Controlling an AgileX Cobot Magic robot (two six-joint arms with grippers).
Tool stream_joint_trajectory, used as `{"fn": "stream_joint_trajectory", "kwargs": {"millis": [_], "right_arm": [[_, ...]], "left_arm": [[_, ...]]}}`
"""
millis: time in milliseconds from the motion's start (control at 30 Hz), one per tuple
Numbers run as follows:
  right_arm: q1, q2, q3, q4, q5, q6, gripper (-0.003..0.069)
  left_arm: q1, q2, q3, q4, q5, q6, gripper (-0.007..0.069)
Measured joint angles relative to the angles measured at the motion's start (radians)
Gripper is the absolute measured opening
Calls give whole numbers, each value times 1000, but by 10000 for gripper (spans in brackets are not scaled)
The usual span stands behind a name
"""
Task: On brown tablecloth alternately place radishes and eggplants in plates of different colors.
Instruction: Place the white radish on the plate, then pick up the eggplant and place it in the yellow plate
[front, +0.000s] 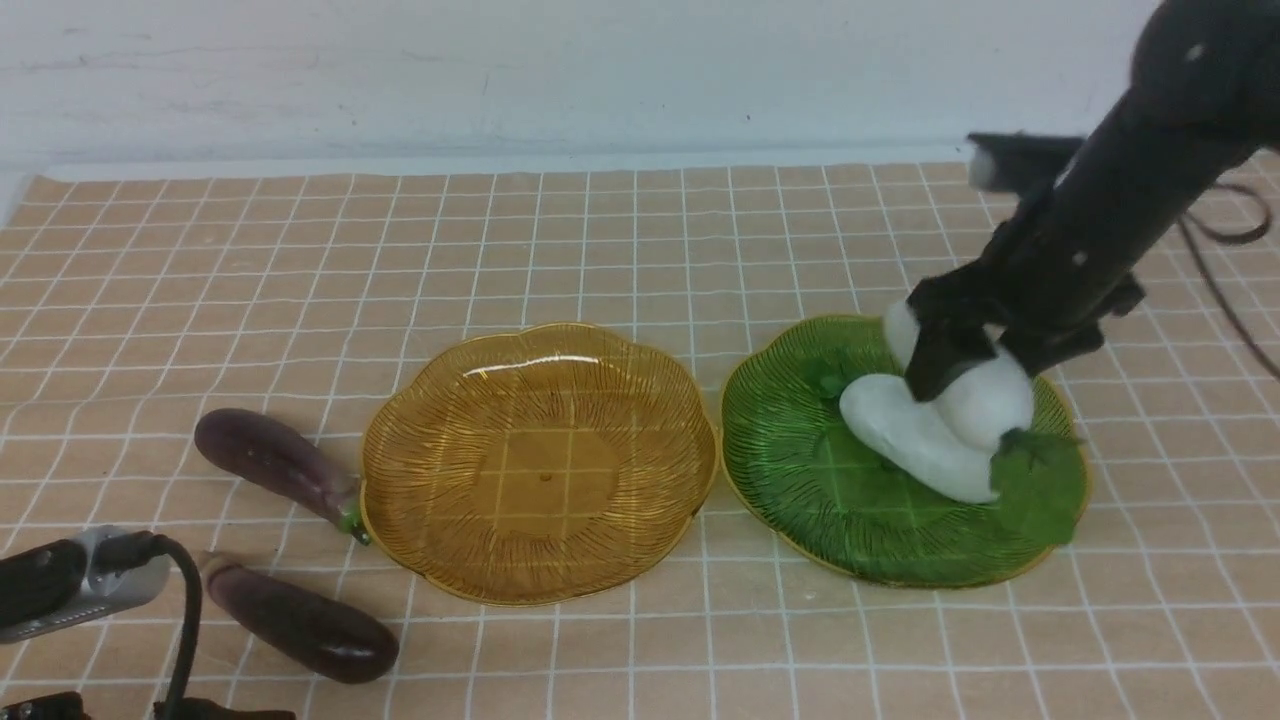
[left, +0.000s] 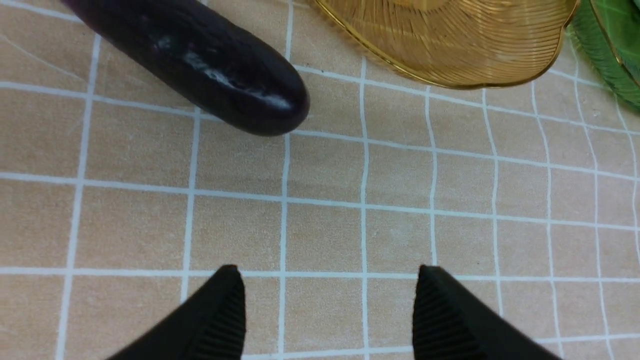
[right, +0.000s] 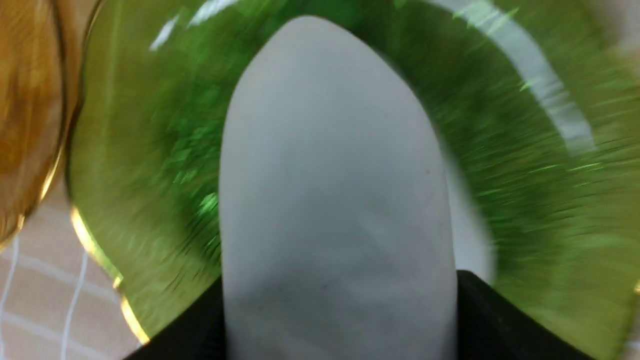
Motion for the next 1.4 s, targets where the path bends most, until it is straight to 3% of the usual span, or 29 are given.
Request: {"fn": "stream_joint_trajectory", "kwargs": {"millis": [200, 333, 367, 400, 600, 667, 800, 933, 1067, 1200, 1400], "right_arm": [[136, 0, 31, -89, 0, 17, 458], [185, 5, 31, -150, -1, 64, 535], [197, 5, 32, -169, -1, 84, 603], [198, 5, 33, -172, -1, 92, 624], [199, -38, 34, -181, -1, 133, 647], [199, -104, 48, -155, -3, 135, 603], [199, -268, 134, -103, -3, 135, 424], [199, -456, 284, -107, 5, 134, 199], [199, -557, 386, -133, 10, 119, 65], [198, -574, 426, -149, 12, 115, 15], [198, -574, 445, -157, 11, 114, 12]], "left_arm": [[0, 0, -1, 15, -52, 17, 417], [0, 16, -43, 58, -55, -29, 417], [0, 31, -77, 93, -44, -63, 417], [0, 45, -101, 124, -34, -89, 417], [0, 148, -191, 307, -1, -232, 417], [0, 207, -203, 347, -9, -284, 418], [0, 349, -232, 355, -56, -323, 463], [0, 513, -246, 280, -93, -328, 556], [0, 654, -250, 225, -184, -330, 597], [0, 767, -250, 182, -307, -330, 598], [0, 869, -263, 86, -402, -335, 579]]}}
